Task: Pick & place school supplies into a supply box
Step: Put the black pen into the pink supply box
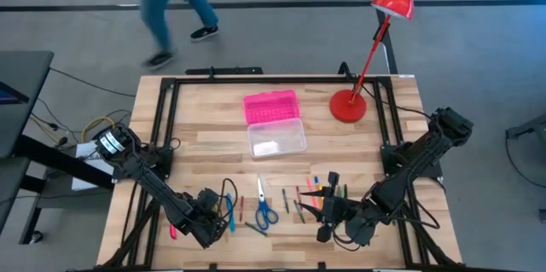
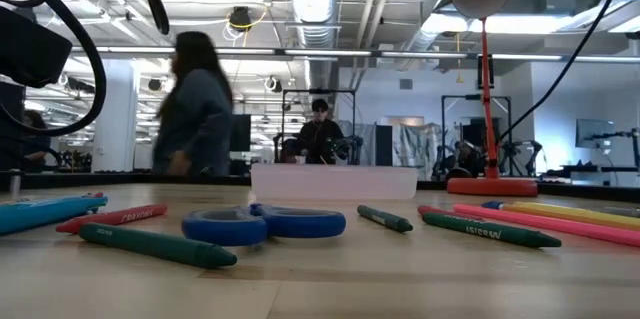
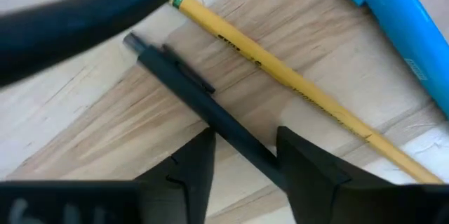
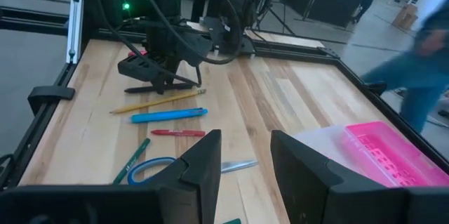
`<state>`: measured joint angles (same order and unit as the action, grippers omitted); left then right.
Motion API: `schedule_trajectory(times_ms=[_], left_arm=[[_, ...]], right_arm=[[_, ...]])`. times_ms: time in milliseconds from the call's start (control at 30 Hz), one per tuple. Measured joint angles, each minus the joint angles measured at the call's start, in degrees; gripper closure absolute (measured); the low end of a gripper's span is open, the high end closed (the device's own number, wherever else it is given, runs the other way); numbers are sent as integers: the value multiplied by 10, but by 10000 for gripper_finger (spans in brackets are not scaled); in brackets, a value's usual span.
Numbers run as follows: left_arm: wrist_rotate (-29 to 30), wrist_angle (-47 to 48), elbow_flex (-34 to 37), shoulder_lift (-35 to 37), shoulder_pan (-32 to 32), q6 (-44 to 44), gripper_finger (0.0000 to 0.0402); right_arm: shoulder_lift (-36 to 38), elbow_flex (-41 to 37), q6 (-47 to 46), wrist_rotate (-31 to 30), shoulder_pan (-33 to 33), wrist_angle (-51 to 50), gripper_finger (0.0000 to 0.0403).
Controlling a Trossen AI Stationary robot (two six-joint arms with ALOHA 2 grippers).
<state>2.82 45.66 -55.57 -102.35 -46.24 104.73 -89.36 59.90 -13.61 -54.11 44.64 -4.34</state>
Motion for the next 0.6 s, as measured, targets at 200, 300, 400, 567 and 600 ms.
schedule_trajectory(times_ms=[200, 300, 400, 567, 600], left_arm=[[-2, 3, 0, 0, -1, -1, 326], [-3, 4, 0, 0, -3, -2, 345], [0, 10, 0, 0, -5, 0, 358], [15, 17, 0, 0, -6, 1, 368], [22, 18, 0, 0, -6, -3, 368]], right_arm=[[0, 0, 0, 0, 0, 0, 284], [0, 0, 0, 0, 0, -1, 284], [0, 0, -8, 0, 0, -10, 284], [0, 0, -37, 1, 0, -37, 284], [0, 0, -42, 1, 0, -41, 284]])
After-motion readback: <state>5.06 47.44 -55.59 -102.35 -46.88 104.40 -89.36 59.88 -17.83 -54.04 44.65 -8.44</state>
